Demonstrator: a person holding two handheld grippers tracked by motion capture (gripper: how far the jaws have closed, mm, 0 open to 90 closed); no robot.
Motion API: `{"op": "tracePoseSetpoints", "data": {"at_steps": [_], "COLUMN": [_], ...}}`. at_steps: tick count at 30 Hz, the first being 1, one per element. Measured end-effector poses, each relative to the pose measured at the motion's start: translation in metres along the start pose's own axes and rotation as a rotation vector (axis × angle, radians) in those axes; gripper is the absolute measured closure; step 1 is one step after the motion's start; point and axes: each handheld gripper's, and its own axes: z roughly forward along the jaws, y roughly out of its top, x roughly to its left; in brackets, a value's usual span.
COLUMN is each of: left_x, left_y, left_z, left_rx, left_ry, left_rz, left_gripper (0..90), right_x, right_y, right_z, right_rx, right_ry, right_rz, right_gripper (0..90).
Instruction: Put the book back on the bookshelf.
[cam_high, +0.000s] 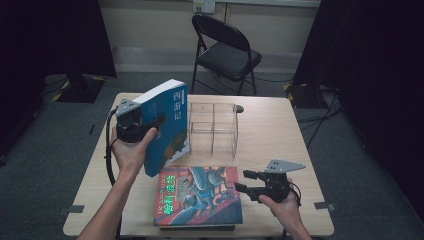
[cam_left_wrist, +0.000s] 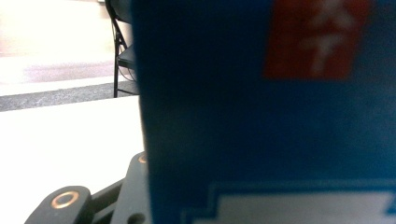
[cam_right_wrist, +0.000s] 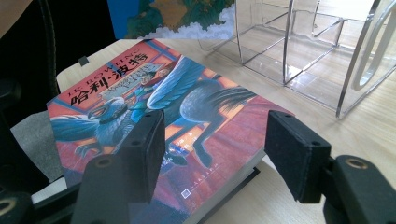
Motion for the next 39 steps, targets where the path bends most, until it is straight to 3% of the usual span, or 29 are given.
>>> {"op": "tracePoseSetpoints", "data": {"at_steps": [4,8,13,16,26,29,33,39], "left_x": [0.0,0.0,0.0,0.002,0.004,0.004,0.006,0.006], "left_y": [-0.002,0.0,0.001,0.002,0.002,0.001,0.003,0.002], "left_z": [0.004,0.01,0.016,0.018,0.026,0.03,0.037,0.045], "left_rx": [-0.007,0.021,0.026,0.025,-0.05,-0.077,-0.074,-0.075], "left_ry": [0.013,0.031,0.054,0.046,0.053,0.061,0.072,0.086], "left_rz": [-0.003,-0.01,0.011,0.007,-0.016,-0.004,-0.014,0.024], "left_gripper": [61.7,61.7,61.7,61.7,61.6,61.7,61.6,61.6], "right_x": [0.0,0.0,0.002,0.002,0.001,0.002,0.002,0.001], "right_y": [0.0,0.0,0.001,0.0,0.0,0.0,0.0,0.0], "right_z": [-0.001,-0.001,-0.001,-0.002,0.0,0.001,0.0,-0.002], "right_rx": [-0.001,-0.001,-0.001,-0.004,0.002,0.003,0.0,-0.004], "right_ry": [0.002,0.003,0.02,0.02,0.025,0.029,0.03,0.03], "right_rz": [0.002,0.001,-0.009,-0.009,-0.007,-0.011,-0.007,-0.007], "right_gripper": [38.3,38.4,38.3,38.3,38.3,38.3,38.7,38.7]}}
